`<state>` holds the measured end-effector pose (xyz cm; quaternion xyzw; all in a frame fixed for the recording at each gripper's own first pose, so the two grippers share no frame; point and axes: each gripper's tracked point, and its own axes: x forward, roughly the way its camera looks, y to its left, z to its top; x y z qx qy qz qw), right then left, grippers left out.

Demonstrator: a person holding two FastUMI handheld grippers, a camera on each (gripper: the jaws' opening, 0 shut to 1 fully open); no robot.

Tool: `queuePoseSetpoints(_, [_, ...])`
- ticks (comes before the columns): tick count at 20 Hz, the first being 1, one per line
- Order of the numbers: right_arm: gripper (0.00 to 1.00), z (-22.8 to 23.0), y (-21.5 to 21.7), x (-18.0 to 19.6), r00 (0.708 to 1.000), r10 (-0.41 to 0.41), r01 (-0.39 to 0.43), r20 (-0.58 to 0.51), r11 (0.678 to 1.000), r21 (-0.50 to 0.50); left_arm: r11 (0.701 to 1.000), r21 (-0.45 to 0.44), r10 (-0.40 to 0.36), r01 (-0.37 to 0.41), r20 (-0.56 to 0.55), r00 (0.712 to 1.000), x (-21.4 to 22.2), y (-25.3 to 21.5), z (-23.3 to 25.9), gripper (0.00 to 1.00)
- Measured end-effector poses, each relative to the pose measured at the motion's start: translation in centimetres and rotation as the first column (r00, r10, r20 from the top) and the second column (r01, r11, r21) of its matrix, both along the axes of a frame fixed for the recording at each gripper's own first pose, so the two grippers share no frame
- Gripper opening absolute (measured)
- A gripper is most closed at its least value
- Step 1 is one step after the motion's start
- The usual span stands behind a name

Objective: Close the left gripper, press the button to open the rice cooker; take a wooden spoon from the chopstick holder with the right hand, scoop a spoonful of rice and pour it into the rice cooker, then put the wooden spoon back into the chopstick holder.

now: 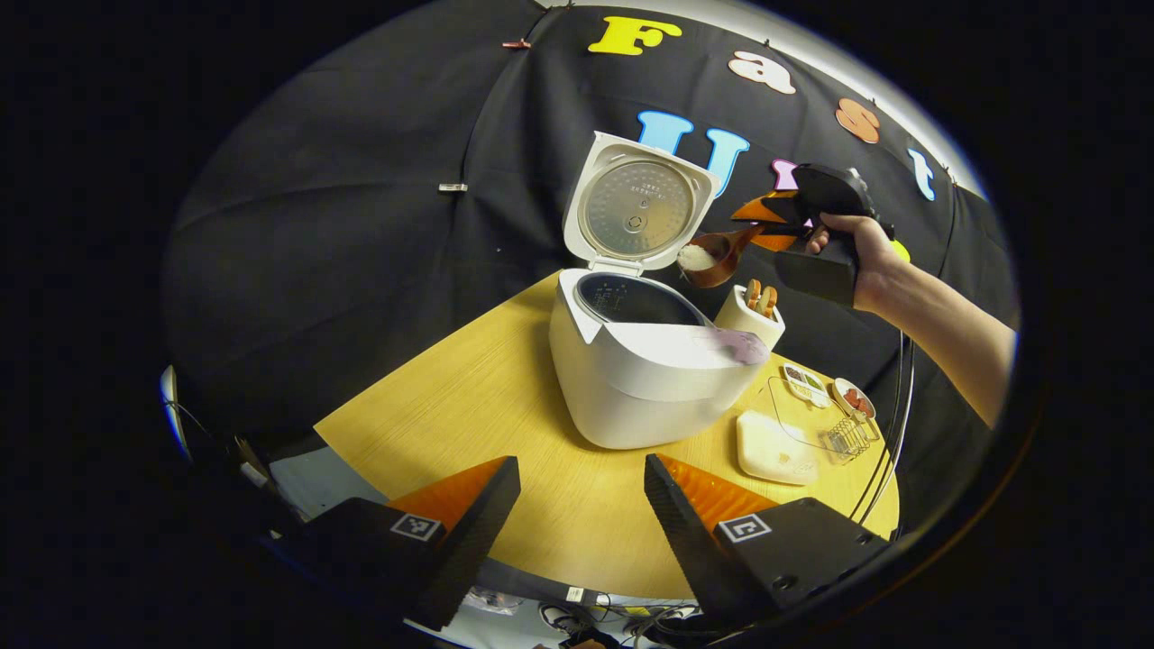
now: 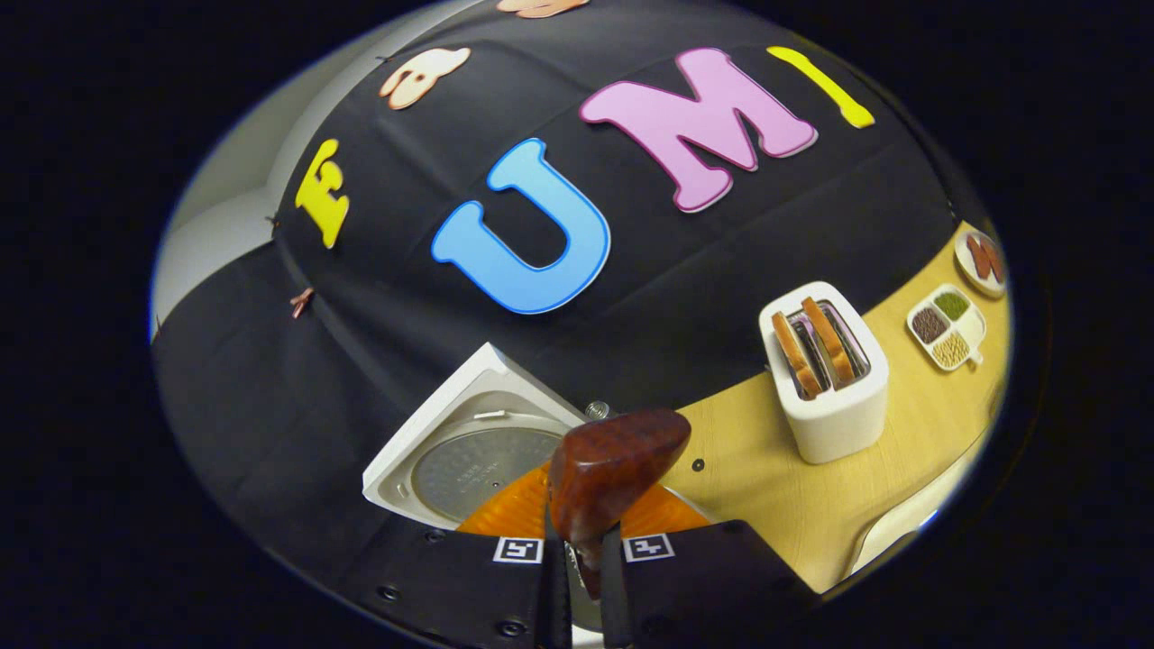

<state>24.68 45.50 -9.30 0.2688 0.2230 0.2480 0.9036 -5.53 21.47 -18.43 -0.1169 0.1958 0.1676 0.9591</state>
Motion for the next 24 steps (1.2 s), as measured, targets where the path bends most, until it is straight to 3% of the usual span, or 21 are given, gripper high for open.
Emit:
queuePoseSetpoints(4, [0.17, -0.1, 1.5, 0.3, 0.984, 0.047, -0.025, 0.174, 0.992, -0.127, 1.000, 0.010, -0.019, 0.019, 0.018, 1.000, 0.0, -0.3, 0.8, 0.96])
queuePoseSetpoints(9, [0.17, -0.9, 3.7, -0.8, 0.944, 0.170, -0.104, 0.282, 0.966, -0.235, 1.000, 0.001, -0.018, 0.018, 0.026, 1.000, 0.4, -0.5, 0.9, 0.96])
queuePoseSetpoints(11, [0.14, -0.7, 4.7, -1.6, 0.911, 0.228, -0.136, 0.343, 0.953, -0.271, 1.000, -0.008, -0.016, 0.016, 0.029, 0.999, 0.2, -0.6, 0.7, 0.96])
queuePoseSetpoints(12, [0.17, -0.8, 5.1, -2.0, 0.893, 0.260, -0.152, 0.366, 0.943, -0.297, 1.000, -0.011, -0.015, 0.015, 0.030, 0.999, 0.1, -0.7, 0.5, 0.96])
queuePoseSetpoints(15, [0.17, -1.7, 6.7, -3.5, 0.840, 0.367, -0.199, 0.401, 0.894, -0.402, 1.000, -0.008, -0.012, 0.012, 0.027, 1.000, 0.1, -0.8, 0.2, 0.96])
queuePoseSetpoints(20, [0.17, -3.2, 8.8, -7.1, 0.683, 0.561, -0.232, 0.468, 0.774, -0.590, 1.000, 0.022, -0.018, 0.017, 0.005, 1.000, -0.4, -0.4, -0.5, 0.96])
queuePoseSetpoints(22, [0.17, -4.6, 9.2, -7.9, 0.657, 0.604, -0.246, 0.451, 0.737, -0.629, 1.000, 0.021, -0.018, 0.018, 0.000, 1.000, -0.8, -0.4, -0.8, 0.95])
queuePoseSetpoints(24, [0.17, -5.1, 9.3, -8.4, 0.658, 0.615, -0.259, 0.435, 0.727, -0.636, 1.000, 0.025, -0.013, 0.013, 0.004, 1.000, -1.2, -0.5, -0.9, 0.96])
